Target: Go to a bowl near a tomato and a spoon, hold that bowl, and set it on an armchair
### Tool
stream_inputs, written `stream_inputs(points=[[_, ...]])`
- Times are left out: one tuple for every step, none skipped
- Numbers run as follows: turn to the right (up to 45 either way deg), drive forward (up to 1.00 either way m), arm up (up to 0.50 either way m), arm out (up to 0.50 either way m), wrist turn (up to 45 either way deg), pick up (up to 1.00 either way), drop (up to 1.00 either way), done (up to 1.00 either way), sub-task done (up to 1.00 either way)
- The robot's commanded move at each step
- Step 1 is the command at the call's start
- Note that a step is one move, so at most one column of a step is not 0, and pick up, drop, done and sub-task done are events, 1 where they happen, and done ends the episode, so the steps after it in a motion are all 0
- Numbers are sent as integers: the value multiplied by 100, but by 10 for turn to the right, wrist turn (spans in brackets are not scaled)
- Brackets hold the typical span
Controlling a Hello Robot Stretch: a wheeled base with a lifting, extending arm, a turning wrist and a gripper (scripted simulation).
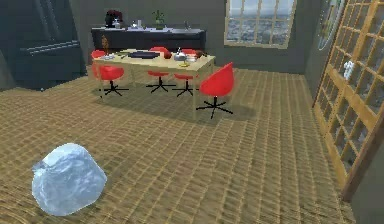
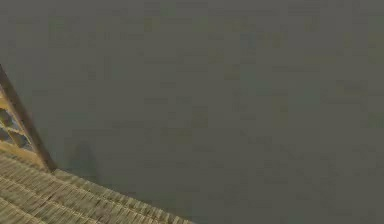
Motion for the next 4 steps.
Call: stream_inputs(points=[[0, 100, 0, 0, 0, 0, 0, 0, 0], [0, 35, 0, 0, 0, 0, 0, 0, 0], [-150, 0, 0, 0, 0, 0, 0, 0, 0], [0, 65, 0, 0, 0, 0, 0, 0, 0]])
